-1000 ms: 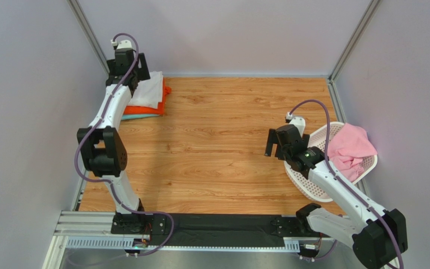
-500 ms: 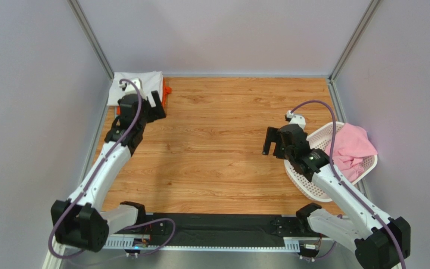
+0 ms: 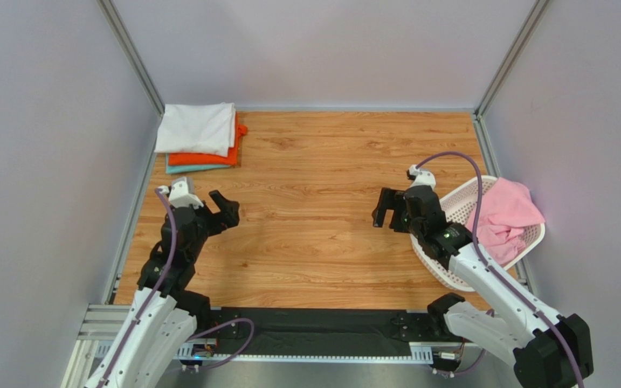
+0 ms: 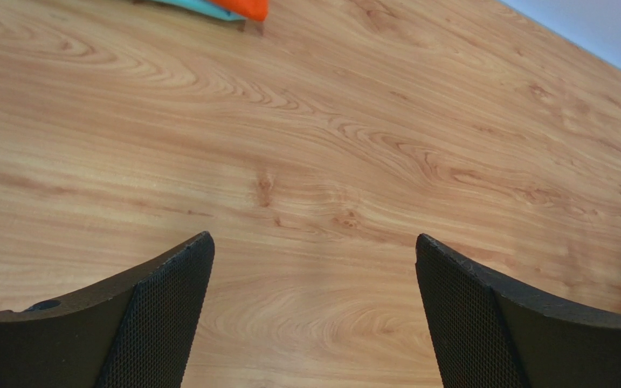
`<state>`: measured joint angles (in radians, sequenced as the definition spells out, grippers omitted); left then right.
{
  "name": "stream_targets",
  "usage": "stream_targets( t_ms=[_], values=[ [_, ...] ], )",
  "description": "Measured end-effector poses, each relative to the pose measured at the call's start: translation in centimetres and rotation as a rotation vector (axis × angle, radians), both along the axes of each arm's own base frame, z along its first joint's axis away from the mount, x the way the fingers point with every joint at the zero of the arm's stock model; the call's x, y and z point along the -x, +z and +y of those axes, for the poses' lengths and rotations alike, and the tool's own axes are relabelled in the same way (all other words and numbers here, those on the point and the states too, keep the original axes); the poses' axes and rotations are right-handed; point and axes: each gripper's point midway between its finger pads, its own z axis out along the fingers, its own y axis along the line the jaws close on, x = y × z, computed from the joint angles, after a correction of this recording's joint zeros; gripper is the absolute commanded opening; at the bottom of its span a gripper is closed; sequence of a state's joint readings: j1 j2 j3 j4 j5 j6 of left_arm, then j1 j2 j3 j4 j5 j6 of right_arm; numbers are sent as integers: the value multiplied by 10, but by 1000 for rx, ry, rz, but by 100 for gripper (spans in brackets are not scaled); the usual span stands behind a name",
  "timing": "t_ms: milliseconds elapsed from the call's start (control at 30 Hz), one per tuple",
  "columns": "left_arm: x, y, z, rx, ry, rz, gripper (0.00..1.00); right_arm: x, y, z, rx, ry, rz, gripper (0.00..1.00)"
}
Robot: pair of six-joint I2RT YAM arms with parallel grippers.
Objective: Fold and stack the t-shirts
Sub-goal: Reset both grippers
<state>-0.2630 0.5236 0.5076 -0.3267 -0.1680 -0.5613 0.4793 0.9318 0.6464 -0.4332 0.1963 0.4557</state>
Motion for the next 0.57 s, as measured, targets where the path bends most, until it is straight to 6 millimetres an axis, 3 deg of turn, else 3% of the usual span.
stream_targets(
  t_ms=[200,333,567],
  values=[
    [11,-31,13,-19,64,52,100,1,-11,10,-33,42,5,100],
    [11,-27,16,-19,80,32,100,3,-19,11,-32,49,19,100],
    [11,-26,10,-14,46,23,100,2,-14,10,-47,46,-18,100]
  ],
)
